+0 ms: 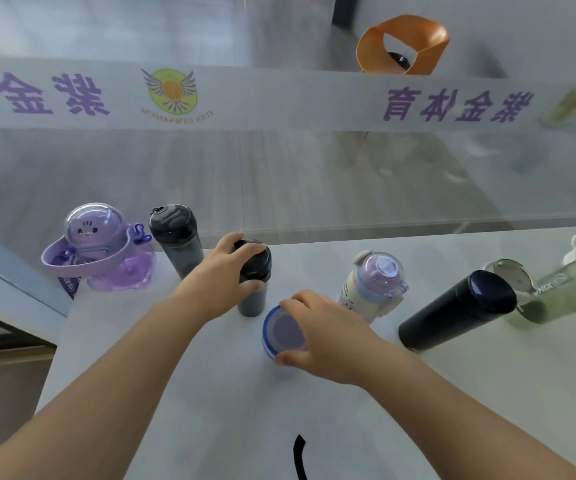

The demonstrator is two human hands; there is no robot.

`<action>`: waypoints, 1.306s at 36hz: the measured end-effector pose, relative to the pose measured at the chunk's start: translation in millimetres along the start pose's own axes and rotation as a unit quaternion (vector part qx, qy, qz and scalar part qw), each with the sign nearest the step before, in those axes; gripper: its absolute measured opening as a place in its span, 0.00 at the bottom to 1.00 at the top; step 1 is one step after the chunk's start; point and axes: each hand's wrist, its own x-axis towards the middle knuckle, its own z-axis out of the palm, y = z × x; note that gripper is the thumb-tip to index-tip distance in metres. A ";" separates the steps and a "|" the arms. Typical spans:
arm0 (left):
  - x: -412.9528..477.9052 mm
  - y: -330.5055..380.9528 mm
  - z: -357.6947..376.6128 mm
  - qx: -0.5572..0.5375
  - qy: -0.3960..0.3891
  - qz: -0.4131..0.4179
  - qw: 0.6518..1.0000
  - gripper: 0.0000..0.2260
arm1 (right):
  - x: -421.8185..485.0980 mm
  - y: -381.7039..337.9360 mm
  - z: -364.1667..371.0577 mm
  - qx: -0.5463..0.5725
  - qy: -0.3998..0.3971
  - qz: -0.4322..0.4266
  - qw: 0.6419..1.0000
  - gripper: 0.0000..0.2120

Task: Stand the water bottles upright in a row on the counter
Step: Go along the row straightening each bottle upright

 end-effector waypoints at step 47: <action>75.5 -11.6 -13.2 -0.054 0.012 -0.077 0.995 0.31 | 135.3 88.2 -85.4 0.032 -0.004 0.096 0.995 0.28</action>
